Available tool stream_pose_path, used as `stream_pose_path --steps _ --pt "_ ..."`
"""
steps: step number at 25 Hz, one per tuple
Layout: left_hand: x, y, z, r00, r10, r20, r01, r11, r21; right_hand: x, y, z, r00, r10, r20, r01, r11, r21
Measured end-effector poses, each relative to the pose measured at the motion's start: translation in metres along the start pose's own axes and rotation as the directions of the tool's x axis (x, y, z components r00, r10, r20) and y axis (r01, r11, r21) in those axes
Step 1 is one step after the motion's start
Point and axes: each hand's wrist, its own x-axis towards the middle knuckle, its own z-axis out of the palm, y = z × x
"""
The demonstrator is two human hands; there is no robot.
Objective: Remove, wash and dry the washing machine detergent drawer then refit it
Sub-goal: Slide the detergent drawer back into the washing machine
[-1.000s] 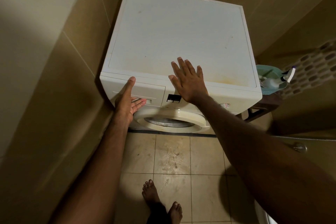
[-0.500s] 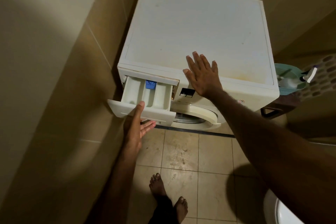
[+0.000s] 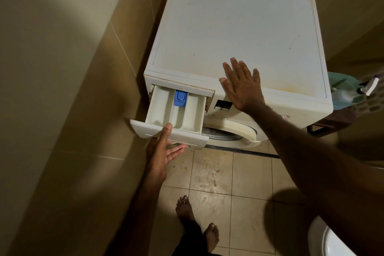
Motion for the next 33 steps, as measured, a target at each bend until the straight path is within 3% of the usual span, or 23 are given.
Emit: stream_pose_path --steps 20,26,33 --pt "0.085 0.068 0.088 0.996 0.063 0.07 -0.065 0.998 0.02 0.002 0.002 0.01 0.996 0.021 -0.082 -0.024 0.999 -0.034" --pt "0.084 0.049 0.086 0.981 -0.003 0.193 0.045 0.976 -0.213 0.002 0.002 0.009 0.996 0.019 -0.084 -0.022 0.999 -0.032" --pt "0.086 0.048 0.083 0.972 0.043 0.232 0.015 0.97 -0.242 0.003 0.003 0.009 0.997 0.022 -0.068 -0.024 0.999 -0.025"
